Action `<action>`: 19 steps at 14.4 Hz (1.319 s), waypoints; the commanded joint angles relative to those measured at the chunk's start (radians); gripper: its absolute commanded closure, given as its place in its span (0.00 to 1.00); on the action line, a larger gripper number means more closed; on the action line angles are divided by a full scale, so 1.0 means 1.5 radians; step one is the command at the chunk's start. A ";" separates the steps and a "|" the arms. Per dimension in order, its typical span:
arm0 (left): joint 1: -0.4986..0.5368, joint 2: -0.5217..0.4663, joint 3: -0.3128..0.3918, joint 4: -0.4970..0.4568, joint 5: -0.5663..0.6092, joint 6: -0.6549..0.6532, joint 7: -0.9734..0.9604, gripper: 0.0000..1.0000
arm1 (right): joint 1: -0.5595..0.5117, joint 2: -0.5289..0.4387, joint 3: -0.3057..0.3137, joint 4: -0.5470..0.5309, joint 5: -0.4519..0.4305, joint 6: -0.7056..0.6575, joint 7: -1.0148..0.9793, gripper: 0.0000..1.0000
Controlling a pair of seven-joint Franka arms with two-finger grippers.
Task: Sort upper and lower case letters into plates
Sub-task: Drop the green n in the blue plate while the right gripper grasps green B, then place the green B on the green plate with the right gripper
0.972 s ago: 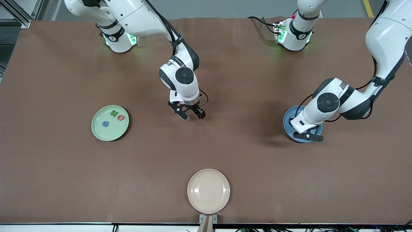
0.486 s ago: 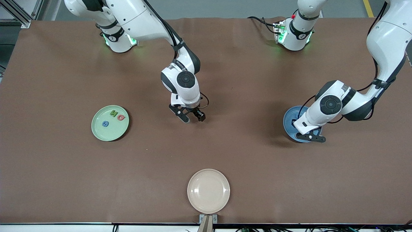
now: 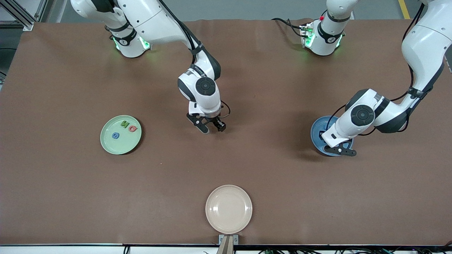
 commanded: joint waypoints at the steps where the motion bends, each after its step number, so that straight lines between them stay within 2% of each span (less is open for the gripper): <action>1: 0.007 -0.012 -0.004 -0.001 0.005 0.008 0.008 0.00 | 0.015 0.014 -0.003 0.016 0.009 -0.005 0.020 0.22; 3: 0.008 -0.014 -0.006 0.003 0.001 0.006 0.005 0.00 | 0.017 0.016 -0.003 0.021 0.009 -0.006 0.032 0.23; 5: 0.013 -0.021 -0.022 0.006 -0.018 -0.006 0.005 0.00 | 0.020 0.017 -0.002 0.022 0.009 -0.006 0.033 0.31; 6: 0.014 -0.022 -0.023 0.010 -0.023 -0.016 0.005 0.00 | 0.021 0.017 -0.003 0.022 0.009 -0.009 0.032 0.43; 8: 0.016 -0.022 -0.039 0.028 -0.042 -0.049 0.005 0.00 | 0.023 0.017 -0.003 0.022 0.010 -0.011 0.032 0.74; 10: 0.018 -0.022 -0.054 0.055 -0.069 -0.093 0.008 0.00 | 0.023 0.017 -0.003 0.021 0.011 -0.012 0.032 0.96; 13: 0.018 -0.021 -0.070 0.077 -0.089 -0.136 0.010 0.00 | 0.014 0.011 -0.003 0.021 0.008 -0.032 0.022 1.00; 15: 0.018 -0.021 -0.070 0.077 -0.090 -0.137 0.008 0.00 | -0.022 -0.006 -0.004 0.016 0.008 -0.079 -0.049 1.00; 17: 0.021 -0.021 -0.070 0.077 -0.091 -0.137 0.003 0.00 | -0.066 -0.048 -0.005 0.006 0.008 -0.152 -0.122 1.00; 19: 0.079 -0.017 -0.098 0.065 -0.091 -0.137 0.022 0.00 | -0.124 -0.108 -0.005 -0.049 0.008 -0.170 -0.231 1.00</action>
